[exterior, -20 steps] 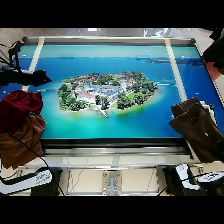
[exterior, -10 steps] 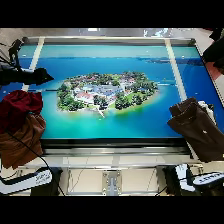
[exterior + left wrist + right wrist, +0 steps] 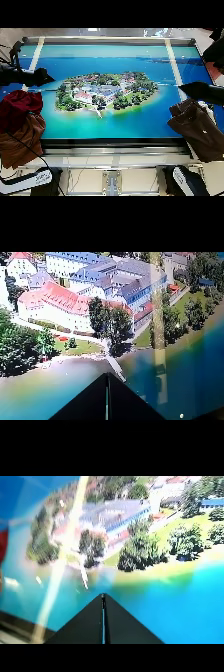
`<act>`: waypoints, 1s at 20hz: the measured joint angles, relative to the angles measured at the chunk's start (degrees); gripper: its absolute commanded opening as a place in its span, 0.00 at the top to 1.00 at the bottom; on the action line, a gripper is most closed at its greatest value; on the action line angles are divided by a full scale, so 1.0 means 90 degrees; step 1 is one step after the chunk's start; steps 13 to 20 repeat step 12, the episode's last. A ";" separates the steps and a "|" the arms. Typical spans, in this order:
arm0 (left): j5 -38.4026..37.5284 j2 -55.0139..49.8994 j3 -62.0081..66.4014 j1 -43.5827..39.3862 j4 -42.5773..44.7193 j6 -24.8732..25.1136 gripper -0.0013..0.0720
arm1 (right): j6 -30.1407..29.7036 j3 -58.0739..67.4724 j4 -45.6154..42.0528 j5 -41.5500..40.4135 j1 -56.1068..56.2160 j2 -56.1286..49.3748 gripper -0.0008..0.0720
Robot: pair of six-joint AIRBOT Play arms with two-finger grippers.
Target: Fold the shirts.
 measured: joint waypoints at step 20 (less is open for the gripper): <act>-0.0199 0.0000 0.0000 0.0000 0.0000 -0.0187 0.96 | 0.0148 0.0160 -0.1010 -0.0974 0.2191 -0.0051 0.97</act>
